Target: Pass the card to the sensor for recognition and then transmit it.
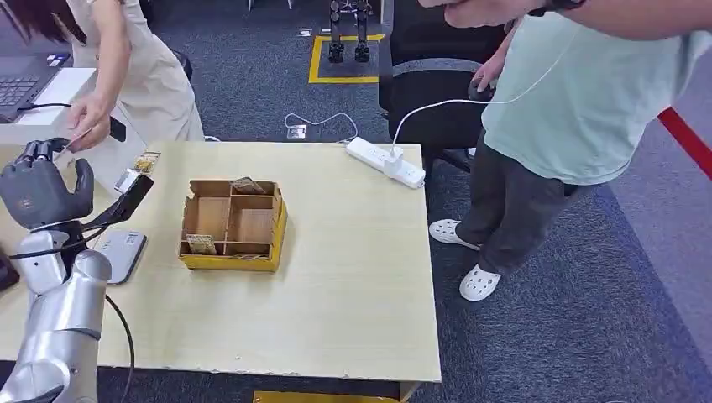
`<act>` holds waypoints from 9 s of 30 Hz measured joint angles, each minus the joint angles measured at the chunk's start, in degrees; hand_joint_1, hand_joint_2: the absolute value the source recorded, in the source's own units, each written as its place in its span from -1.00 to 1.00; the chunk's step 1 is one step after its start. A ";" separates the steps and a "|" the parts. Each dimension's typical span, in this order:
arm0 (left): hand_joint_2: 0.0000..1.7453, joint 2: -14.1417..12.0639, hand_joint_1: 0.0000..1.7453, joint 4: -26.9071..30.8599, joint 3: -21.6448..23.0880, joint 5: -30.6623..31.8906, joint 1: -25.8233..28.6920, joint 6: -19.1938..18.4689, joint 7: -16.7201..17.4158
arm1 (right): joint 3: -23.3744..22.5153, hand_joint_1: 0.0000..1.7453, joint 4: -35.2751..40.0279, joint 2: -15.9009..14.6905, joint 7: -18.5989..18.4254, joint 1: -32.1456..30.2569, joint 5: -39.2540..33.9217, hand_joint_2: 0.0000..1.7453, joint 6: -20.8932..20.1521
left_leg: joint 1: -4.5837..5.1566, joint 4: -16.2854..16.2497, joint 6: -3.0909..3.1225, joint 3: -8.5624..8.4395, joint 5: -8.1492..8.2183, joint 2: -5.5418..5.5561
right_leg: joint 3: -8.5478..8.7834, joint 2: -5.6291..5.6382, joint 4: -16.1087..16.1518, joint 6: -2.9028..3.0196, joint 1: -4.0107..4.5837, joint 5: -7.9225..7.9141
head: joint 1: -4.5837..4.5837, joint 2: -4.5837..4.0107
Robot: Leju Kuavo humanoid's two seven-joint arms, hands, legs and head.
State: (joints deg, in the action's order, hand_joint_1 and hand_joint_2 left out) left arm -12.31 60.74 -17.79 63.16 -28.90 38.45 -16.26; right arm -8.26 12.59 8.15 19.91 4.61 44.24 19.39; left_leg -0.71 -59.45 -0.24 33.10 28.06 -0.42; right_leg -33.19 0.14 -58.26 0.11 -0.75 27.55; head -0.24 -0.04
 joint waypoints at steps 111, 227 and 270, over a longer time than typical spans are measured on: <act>1.00 5.36 -1.00 14.91 37.70 21.38 24.50 -24.26 33.29 | -1.11 -1.00 0.31 -0.48 -0.28 -1.06 -2.05 1.00 1.99 | 0.02 0.03 0.01 0.16 0.09 -0.24 | -0.24 0.15 0.02 0.04 -0.02 0.03 | -0.02 0.00; 1.00 0.31 1.00 24.70 28.83 4.31 23.21 -16.79 23.02 | -3.50 -1.00 0.31 -0.44 1.03 -1.59 -1.99 1.00 2.86 | -0.01 0.04 -0.03 0.15 0.07 -0.23 | -0.23 0.14 -0.03 0.05 0.02 0.04 | -0.02 0.00; 1.00 -27.19 -1.00 35.26 30.32 -22.53 22.00 -47.13 5.27 | -3.67 -1.00 0.33 -0.35 0.98 -0.68 -0.66 1.00 1.22 | -0.11 0.06 -0.07 0.16 0.04 -0.26 | -0.27 0.21 -0.08 0.08 0.08 0.05 | -0.02 0.00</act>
State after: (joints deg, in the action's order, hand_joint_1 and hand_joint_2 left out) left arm -39.50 96.00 12.52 40.63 -6.90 -8.68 -10.99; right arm -11.93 12.92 7.80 20.90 3.93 43.58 20.61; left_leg -0.82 -59.39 -0.31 33.26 28.10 -0.68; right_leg -33.45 0.35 -58.35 0.20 -0.67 27.60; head -0.26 -0.04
